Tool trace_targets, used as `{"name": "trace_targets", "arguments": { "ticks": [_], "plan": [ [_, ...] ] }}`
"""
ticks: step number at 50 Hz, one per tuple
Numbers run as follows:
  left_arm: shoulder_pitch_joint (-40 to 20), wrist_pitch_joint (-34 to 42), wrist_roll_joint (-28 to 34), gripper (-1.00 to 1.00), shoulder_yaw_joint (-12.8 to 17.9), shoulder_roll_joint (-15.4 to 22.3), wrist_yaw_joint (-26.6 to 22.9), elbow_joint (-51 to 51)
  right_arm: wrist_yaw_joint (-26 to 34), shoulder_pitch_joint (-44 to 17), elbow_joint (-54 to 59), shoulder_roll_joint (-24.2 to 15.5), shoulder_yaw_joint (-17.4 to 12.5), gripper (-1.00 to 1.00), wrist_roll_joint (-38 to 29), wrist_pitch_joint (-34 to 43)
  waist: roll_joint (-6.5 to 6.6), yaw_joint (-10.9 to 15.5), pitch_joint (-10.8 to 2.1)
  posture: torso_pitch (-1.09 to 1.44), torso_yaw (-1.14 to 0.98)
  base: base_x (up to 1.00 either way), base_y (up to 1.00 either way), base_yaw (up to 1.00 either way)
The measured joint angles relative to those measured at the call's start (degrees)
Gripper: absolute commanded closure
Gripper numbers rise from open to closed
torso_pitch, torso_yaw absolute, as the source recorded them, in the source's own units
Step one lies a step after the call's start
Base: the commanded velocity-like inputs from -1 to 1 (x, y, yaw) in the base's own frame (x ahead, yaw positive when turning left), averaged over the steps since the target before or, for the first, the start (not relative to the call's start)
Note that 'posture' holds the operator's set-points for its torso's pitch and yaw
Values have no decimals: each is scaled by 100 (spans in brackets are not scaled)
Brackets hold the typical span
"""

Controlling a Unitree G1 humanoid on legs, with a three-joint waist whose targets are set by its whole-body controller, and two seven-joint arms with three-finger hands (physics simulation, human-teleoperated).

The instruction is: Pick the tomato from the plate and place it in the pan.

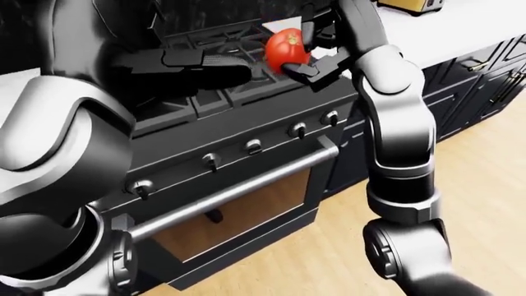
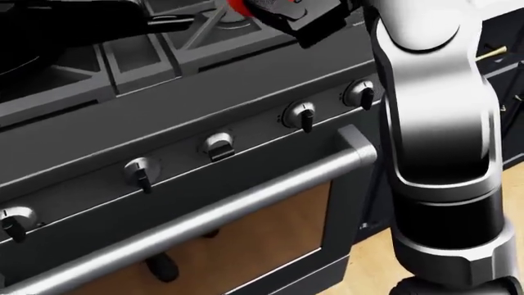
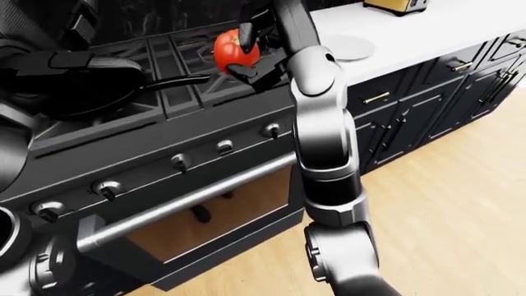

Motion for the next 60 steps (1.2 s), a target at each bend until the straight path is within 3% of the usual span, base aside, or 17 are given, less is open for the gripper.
{"name": "trace_targets", "arguments": {
  "ticks": [4, 6, 12, 17, 18, 20, 25, 31, 36, 43, 48, 53, 56, 59, 60],
  "plan": [
    [-20, 13, -49, -100, -37, 5, -14, -52, -6, 11, -29, -6, -44, 100, -55, 35, -291, 22, -179, 0, 0, 0, 39, 0],
    [-46, -20, -44, -100, 18, 26, -10, -85, -12, -48, -118, 3, -33, 100, -68, -2, -294, 43, -188, 0, 0, 0, 46, 0],
    [-40, -50, -73, -100, -7, 25, 4, -115, -1, -47, -220, 11, -43, 100, -75, -86, -19, 0, -91, 0, 0, 0, 50, 0],
    [-38, -27, -86, -100, 5, 54, 8, -62, 5, -42, -119, 8, -69, 100, -95, -4, 408, -57, -78, 0, 0, 0, 50, 0],
    [8, -31, -69, -100, 37, 64, 17, -62, 9, -16, -117, 44, -32, 100, -90, -5, 335, -7, -29, 0, 0, 0, 50, 0],
    [56, -7, -28, -100, 69, 67, 49, -27, 62, -5, -73, 76, 78, 100, -47, 15, 311, 12, 17, 0, 0, 0, 51, 0],
    [-8, -45, 6, -100, 24, 56, 13, -63, 107, -108, -93, 36, 45, 100, -1, -23, 108, -48, -57, 0, 0, 0, 39, 0],
    [-13, -29, 25, -100, 42, 43, -2, -55, 48, -130, -191, 18, -22, 100, -38, -85, 157, -31, -115, 0, 0, 0, 13, 0],
    [-1, -44, 58, -100, 58, 45, -27, -59, 42, -115, -171, 65, 21, 100, 11, -88, 139, -37, 68, 0, 0, 0, 0, 0],
    [0, 22, 59, -100, 40, 19, 5, -27, 28, -53, -180, 65, 22, 100, 90, -19, 80, -21, 148, 0, 0, 0, 0, 0],
    [7, -13, 97, -100, 25, 14, -45, -34, -22, -61, -183, 68, -3, 100, 116, -81, 42, -11, 123, 0, 0, 0, 0, 5],
    [-2, 47, 96, -100, -15, -22, -69, -14, -136, -45, -204, 15, -79, 100, 110, -68, 80, 69, -133, 0, 0, 0, 0, 66],
    [-45, 14, 75, -100, 60, 6, -50, -108, -156, -76, -281, 1, -58, 100, 107, -69, -31, 102, -157, 0, 0, 0, 0, 78],
    [-66, -29, 88, -100, 67, 14, -39, -109, -102, -197, -235, -37, -18, 100, 117, -53, -301, 117, -101, 0, 0, 0, 0, 77],
    [-61, -36, 93, -100, 50, -13, -41, -103, -89, -217, -235, -60, -24, 100, 119, -56, -330, 94, -71, 0, 0, 0, 0, 78]
  ]
}}
